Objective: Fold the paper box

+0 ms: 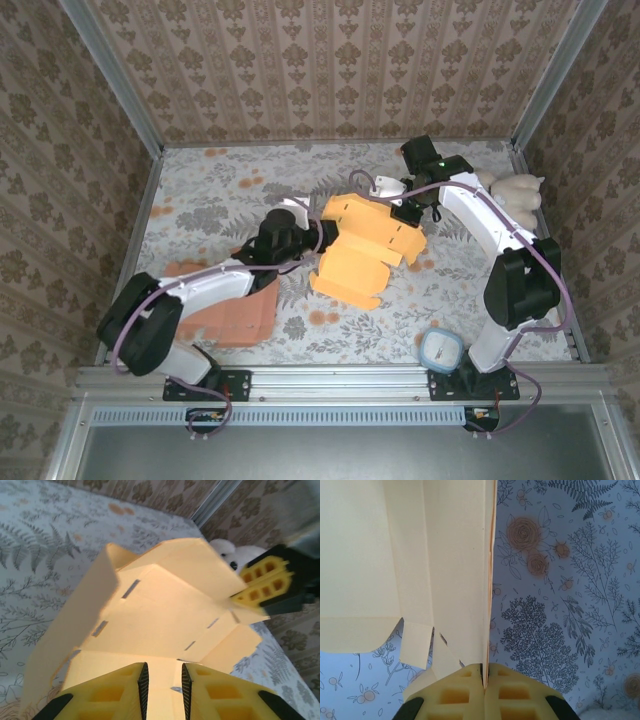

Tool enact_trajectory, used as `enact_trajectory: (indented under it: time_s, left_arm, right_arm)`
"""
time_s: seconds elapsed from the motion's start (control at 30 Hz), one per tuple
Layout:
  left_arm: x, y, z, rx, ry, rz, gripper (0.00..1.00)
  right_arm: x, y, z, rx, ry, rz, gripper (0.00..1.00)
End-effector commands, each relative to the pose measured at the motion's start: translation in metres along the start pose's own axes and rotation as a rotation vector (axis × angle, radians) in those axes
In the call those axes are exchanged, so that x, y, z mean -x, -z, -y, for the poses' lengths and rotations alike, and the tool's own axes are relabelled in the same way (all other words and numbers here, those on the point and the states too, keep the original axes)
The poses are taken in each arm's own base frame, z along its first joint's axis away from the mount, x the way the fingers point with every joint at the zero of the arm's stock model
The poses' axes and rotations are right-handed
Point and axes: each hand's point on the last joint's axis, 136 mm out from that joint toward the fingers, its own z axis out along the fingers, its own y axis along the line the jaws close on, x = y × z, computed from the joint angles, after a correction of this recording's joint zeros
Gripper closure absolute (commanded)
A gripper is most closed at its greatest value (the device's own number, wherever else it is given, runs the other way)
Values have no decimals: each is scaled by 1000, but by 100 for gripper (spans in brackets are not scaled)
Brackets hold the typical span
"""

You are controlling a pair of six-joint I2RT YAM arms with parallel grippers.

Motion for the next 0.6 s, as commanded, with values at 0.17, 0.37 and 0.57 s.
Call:
enact_trajectory:
  time_s: [0.17, 0.37, 0.57]
  left_arm:
    - [37, -16, -26, 11, 86, 54, 75]
    - [48, -23, -48, 4, 145, 59, 75]
    - [52, -33, -40, -42, 150, 38, 75]
  right_arm:
    - [4, 9, -16, 38, 57, 43, 100]
    - [6, 4, -15, -9, 99, 57, 100]
    - [12, -3, -10, -104, 155, 35, 100]
